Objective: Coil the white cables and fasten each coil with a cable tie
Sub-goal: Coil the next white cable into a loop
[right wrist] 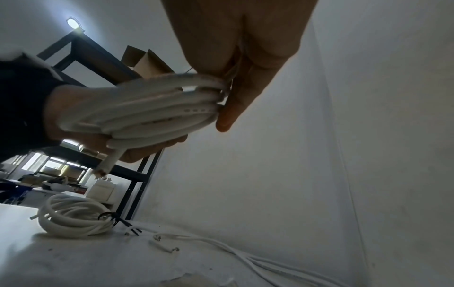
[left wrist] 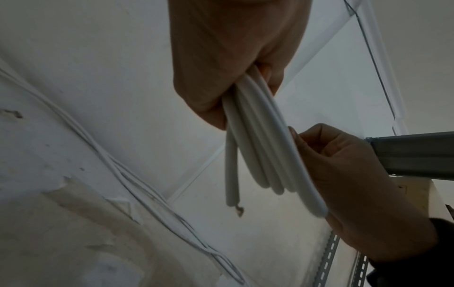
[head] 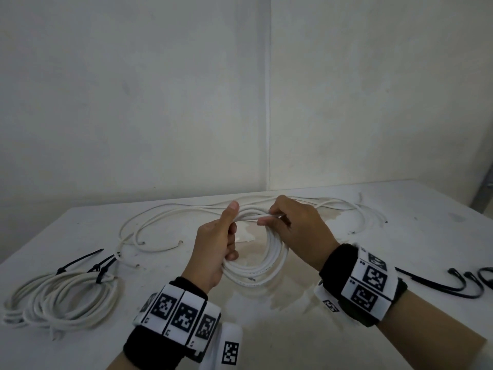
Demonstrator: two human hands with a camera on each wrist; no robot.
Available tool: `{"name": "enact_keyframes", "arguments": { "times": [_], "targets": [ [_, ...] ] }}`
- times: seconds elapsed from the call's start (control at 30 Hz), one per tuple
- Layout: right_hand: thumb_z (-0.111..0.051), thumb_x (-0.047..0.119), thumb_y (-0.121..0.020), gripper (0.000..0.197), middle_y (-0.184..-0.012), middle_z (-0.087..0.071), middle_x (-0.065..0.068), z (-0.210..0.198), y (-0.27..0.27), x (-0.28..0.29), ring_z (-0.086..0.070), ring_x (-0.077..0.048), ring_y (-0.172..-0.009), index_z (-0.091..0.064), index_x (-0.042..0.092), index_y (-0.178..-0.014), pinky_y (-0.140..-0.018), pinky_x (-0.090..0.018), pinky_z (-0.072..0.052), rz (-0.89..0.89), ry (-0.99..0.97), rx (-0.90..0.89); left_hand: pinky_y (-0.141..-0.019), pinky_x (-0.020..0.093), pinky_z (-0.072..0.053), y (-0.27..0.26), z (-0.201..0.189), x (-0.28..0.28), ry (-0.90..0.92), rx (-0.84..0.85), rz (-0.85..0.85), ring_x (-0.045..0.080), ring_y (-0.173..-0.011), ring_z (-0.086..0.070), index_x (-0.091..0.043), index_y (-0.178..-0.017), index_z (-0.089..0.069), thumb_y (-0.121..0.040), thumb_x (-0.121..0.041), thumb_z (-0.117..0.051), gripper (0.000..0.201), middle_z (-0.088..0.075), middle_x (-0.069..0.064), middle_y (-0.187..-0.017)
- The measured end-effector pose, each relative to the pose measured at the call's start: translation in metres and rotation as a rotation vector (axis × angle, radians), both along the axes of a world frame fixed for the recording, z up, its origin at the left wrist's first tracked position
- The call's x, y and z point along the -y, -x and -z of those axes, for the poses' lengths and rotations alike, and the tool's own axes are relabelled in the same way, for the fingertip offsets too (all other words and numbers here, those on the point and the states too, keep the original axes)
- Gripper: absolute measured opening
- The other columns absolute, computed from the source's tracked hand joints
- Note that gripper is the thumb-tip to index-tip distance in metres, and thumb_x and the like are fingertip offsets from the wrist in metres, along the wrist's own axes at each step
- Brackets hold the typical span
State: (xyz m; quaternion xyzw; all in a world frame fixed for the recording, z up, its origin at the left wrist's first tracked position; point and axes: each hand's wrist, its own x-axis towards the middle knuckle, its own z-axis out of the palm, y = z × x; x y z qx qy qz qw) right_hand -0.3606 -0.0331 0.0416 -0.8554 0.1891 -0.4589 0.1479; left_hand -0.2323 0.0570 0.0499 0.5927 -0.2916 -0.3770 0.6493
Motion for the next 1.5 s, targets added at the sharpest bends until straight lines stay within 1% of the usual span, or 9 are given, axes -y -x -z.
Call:
{"name": "enact_keyframes", "arguments": {
  "times": [0.2,0.6,0.77,0.83,0.9,1.03,1.1,1.27,1.5],
  "targets": [
    [-0.065,0.019,-0.084,0.024,-0.048,-0.039,0.010,-0.004,0.001,0.005,-0.043,-0.010,-0.046,-0.044,0.014,-0.074,-0.043,-0.013,-0.030,-0.014,-0.165,0.069,-0.038,0.019,-0.028,0.000,-0.004,0.001,0.022,0.029,0.053,0.008,-0.034,-0.023,-0.009,-0.063,-0.048,-0.085,-0.040,-0.059,0.040,-0.025,-0.006,-0.040],
    [-0.064,0.015,-0.084,0.027,-0.065,-0.050,0.009,-0.001,-0.002,0.006,-0.047,-0.005,-0.055,-0.045,0.027,-0.070,-0.048,-0.010,-0.037,0.040,-0.335,0.343,-0.040,0.019,-0.026,0.001,-0.005,0.001,0.006,0.091,0.177,0.008,-0.037,-0.021,-0.012,-0.062,-0.044,-0.090,-0.042,-0.050,0.041,-0.024,-0.007,-0.043],
    [-0.063,0.014,-0.085,0.024,-0.070,-0.054,-0.001,-0.003,0.003,0.011,-0.048,-0.004,-0.050,-0.046,0.019,-0.069,-0.050,-0.020,-0.041,-0.074,-0.496,0.152,-0.037,0.019,-0.022,0.000,0.001,0.004,0.019,0.049,0.061,0.008,-0.036,-0.019,-0.015,-0.059,-0.036,-0.091,-0.035,-0.051,0.040,-0.023,-0.008,-0.042],
    [-0.057,0.010,-0.089,0.024,-0.080,-0.063,-0.015,-0.006,0.005,0.011,-0.061,-0.022,-0.064,-0.045,0.013,-0.068,-0.059,-0.039,-0.050,-0.162,-0.622,0.035,-0.037,0.019,-0.020,0.000,0.005,0.004,0.027,0.036,0.039,0.008,-0.037,-0.018,-0.015,-0.059,-0.035,-0.091,-0.033,-0.051,0.040,-0.022,-0.009,-0.042],
    [-0.044,0.007,-0.093,0.020,-0.090,-0.064,-0.023,-0.010,0.005,0.005,-0.065,-0.031,-0.074,-0.040,0.011,-0.075,-0.061,-0.035,-0.053,-0.259,-0.766,-0.054,-0.038,0.020,-0.020,0.001,0.008,0.004,0.042,0.038,0.034,0.008,-0.037,-0.018,-0.016,-0.060,-0.034,-0.091,-0.032,-0.050,0.039,-0.022,-0.008,-0.043],
    [-0.036,0.023,-0.099,0.004,-0.079,-0.064,-0.008,-0.012,-0.002,-0.005,-0.063,-0.024,-0.063,-0.037,0.019,-0.098,-0.055,-0.024,-0.046,-0.303,-0.784,-0.056,-0.037,0.020,-0.020,0.003,0.008,0.003,0.107,-0.028,0.032,0.007,-0.037,-0.017,-0.016,-0.062,-0.034,-0.093,-0.032,-0.046,0.037,-0.022,-0.007,-0.046],
    [-0.039,0.034,-0.096,0.022,-0.071,-0.062,-0.002,-0.010,-0.006,-0.007,-0.063,-0.015,-0.058,-0.035,0.024,-0.114,-0.053,-0.020,-0.045,-0.287,-0.764,-0.048,-0.038,0.020,-0.020,0.004,0.007,0.003,0.142,-0.058,0.040,0.007,-0.037,-0.018,-0.015,-0.061,-0.034,-0.094,-0.033,-0.044,0.038,-0.021,-0.007,-0.044],
    [-0.044,0.028,-0.095,0.020,-0.059,-0.045,0.004,-0.006,-0.015,-0.012,-0.052,-0.007,-0.045,-0.051,0.018,-0.079,-0.049,-0.017,-0.039,-0.257,-0.752,0.094,-0.043,0.021,-0.032,0.003,0.013,0.001,0.200,-0.045,0.106,0.008,-0.037,-0.025,-0.012,-0.062,-0.038,-0.096,-0.035,-0.038,0.041,-0.025,-0.005,-0.043],
    [-0.048,0.025,-0.094,0.016,-0.061,-0.043,0.003,-0.003,-0.009,-0.008,-0.039,-0.009,-0.048,-0.050,0.018,-0.079,-0.050,-0.024,-0.035,-0.235,-0.697,-0.049,-0.069,0.035,-0.050,-0.018,0.004,-0.002,-0.051,0.176,0.298,0.022,-0.055,-0.060,-0.004,-0.063,-0.058,-0.096,-0.026,-0.028,0.049,-0.060,0.008,-0.056]
  ]
}}
